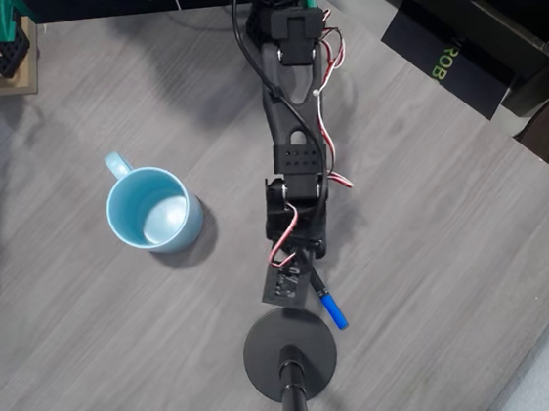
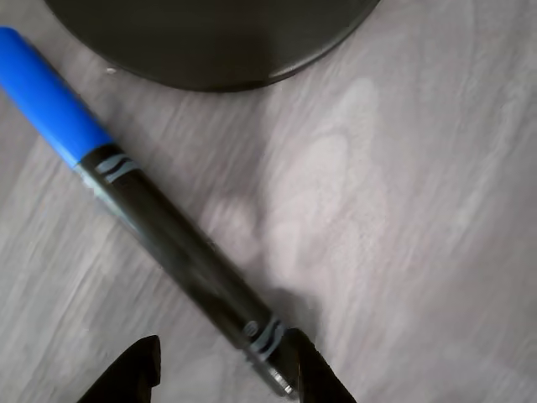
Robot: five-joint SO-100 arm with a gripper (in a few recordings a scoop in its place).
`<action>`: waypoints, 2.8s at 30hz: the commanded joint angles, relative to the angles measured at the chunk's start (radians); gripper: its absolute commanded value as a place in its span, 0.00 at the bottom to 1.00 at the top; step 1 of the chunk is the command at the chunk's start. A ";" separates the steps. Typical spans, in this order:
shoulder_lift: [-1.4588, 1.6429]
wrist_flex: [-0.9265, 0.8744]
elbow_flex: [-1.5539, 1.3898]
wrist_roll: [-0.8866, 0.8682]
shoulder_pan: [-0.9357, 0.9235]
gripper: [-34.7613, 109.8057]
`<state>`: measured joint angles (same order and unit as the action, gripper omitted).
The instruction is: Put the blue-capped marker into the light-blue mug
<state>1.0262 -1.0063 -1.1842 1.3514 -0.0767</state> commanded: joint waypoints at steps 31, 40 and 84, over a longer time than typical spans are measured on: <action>-0.089 0.048 0.106 -0.008 0.023 0.24; 0.112 -0.087 0.097 -0.051 0.060 0.24; 1.618 0.075 -0.784 0.137 -0.272 0.24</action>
<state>2.4820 -1.0630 -1.7181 1.4404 -0.2899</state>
